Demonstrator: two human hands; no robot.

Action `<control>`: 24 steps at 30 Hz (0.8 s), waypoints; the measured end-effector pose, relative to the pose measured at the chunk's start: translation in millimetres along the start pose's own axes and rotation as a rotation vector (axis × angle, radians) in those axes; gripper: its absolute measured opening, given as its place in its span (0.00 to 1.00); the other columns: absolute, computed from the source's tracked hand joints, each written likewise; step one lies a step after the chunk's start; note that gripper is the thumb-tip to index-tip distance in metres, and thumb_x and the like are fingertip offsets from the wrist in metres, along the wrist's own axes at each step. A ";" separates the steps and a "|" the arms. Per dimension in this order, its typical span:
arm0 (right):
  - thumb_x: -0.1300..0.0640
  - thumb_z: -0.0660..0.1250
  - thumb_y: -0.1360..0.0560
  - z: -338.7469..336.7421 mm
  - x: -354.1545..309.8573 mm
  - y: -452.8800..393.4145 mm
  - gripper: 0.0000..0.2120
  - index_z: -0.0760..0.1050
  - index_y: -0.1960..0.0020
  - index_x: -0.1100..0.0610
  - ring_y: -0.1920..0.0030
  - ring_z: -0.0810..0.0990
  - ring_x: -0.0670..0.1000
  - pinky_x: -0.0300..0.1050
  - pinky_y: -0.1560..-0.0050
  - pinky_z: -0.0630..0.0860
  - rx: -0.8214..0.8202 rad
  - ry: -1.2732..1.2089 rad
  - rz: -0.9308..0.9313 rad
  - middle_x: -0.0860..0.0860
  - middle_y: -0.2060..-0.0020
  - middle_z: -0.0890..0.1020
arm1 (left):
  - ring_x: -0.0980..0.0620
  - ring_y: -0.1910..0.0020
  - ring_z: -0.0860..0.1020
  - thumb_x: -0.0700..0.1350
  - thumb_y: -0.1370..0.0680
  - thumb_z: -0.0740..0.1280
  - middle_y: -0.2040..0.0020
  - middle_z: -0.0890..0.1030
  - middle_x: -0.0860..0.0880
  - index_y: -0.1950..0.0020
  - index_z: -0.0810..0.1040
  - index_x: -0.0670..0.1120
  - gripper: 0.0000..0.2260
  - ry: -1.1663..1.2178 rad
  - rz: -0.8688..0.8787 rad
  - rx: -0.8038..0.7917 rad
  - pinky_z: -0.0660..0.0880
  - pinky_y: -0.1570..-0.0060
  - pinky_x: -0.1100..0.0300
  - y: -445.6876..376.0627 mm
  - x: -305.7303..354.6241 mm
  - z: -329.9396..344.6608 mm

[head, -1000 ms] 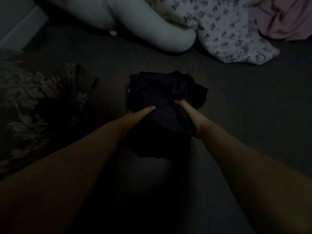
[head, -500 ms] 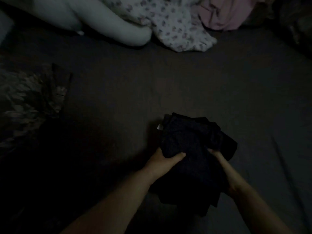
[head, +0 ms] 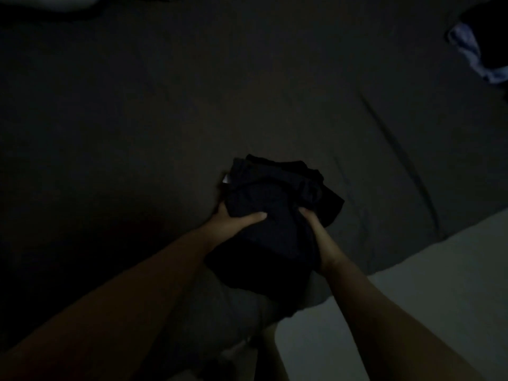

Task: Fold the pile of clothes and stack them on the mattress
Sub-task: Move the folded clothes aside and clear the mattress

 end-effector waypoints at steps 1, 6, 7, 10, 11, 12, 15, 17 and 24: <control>0.41 0.57 0.23 -4.1 0.8 0.1 0.18 0.78 0.44 0.50 0.44 0.79 0.54 0.46 0.47 0.75 0.007 0.000 -0.004 0.52 0.47 0.83 | 0.52 0.36 0.71 0.53 0.35 0.78 0.31 0.69 0.52 0.25 0.58 0.51 0.44 0.000 0.005 -0.008 0.68 0.35 0.58 -0.2 1.2 4.5; 0.41 0.58 0.24 -11.3 0.7 17.1 0.20 0.77 0.40 0.52 0.45 0.80 0.54 0.47 0.48 0.76 -0.018 -0.025 -0.062 0.53 0.47 0.83 | 0.53 0.41 0.73 0.50 0.30 0.74 0.34 0.71 0.53 0.26 0.59 0.51 0.37 -0.027 0.059 -0.057 0.69 0.39 0.59 14.7 18.0 21.1; 0.41 0.58 0.24 -12.2 -1.8 21.3 0.21 0.76 0.39 0.52 0.45 0.80 0.54 0.47 0.47 0.76 -0.021 -0.027 -0.082 0.53 0.46 0.83 | 0.52 0.41 0.73 0.51 0.30 0.74 0.34 0.71 0.52 0.26 0.60 0.51 0.37 -0.034 0.066 -0.066 0.70 0.39 0.58 18.0 22.7 22.4; 0.42 0.59 0.24 -14.0 -21.6 44.9 0.23 0.75 0.36 0.52 0.42 0.79 0.55 0.48 0.42 0.74 -0.046 -0.009 -0.131 0.54 0.43 0.82 | 0.52 0.41 0.74 0.53 0.31 0.74 0.34 0.72 0.52 0.25 0.59 0.53 0.38 -0.060 0.078 -0.115 0.70 0.38 0.57 32.7 46.1 34.1; 0.42 0.59 0.24 -17.9 -32.8 55.4 0.22 0.75 0.37 0.53 0.42 0.79 0.55 0.48 0.42 0.75 -0.048 -0.008 -0.150 0.54 0.44 0.82 | 0.52 0.41 0.74 0.54 0.32 0.74 0.34 0.72 0.53 0.25 0.58 0.53 0.39 -0.073 0.097 -0.123 0.70 0.39 0.57 37.9 58.8 42.0; 0.43 0.59 0.24 -23.8 -46.7 66.9 0.21 0.76 0.38 0.52 0.43 0.79 0.54 0.47 0.42 0.75 -0.052 -0.017 -0.174 0.54 0.45 0.82 | 0.52 0.41 0.74 0.54 0.33 0.75 0.36 0.72 0.53 0.25 0.58 0.53 0.40 -0.085 0.118 -0.118 0.71 0.40 0.57 43.2 74.0 51.9; 0.43 0.58 0.23 -50.7 -97.8 106.8 0.20 0.77 0.39 0.53 0.45 0.80 0.54 0.47 0.43 0.75 -0.044 -0.031 -0.242 0.54 0.46 0.83 | 0.51 0.42 0.75 0.56 0.35 0.76 0.35 0.73 0.52 0.26 0.61 0.52 0.42 -0.108 0.179 -0.089 0.72 0.38 0.54 59.9 126.1 96.7; 0.43 0.58 0.23 -79.1 -135.2 136.7 0.20 0.77 0.39 0.53 0.45 0.80 0.54 0.47 0.46 0.76 -0.027 -0.037 -0.280 0.54 0.46 0.83 | 0.52 0.43 0.75 0.57 0.36 0.76 0.35 0.73 0.52 0.26 0.60 0.52 0.43 -0.132 0.231 -0.120 0.72 0.40 0.57 69.7 162.9 143.3; 0.45 0.60 0.24 -220.5 -256.4 258.8 0.18 0.77 0.41 0.54 0.48 0.82 0.53 0.46 0.47 0.76 0.012 -0.025 -0.385 0.53 0.49 0.84 | 0.57 0.45 0.76 0.56 0.32 0.74 0.39 0.75 0.54 0.29 0.62 0.54 0.35 -0.145 0.301 -0.240 0.73 0.49 0.64 104.0 254.3 343.1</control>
Point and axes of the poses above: each hand's wrist, its own y-axis away from the middle knuckle, its own z-axis out of the palm, x = y × z, the point moved 8 cm from there along -y, towards the middle knuckle
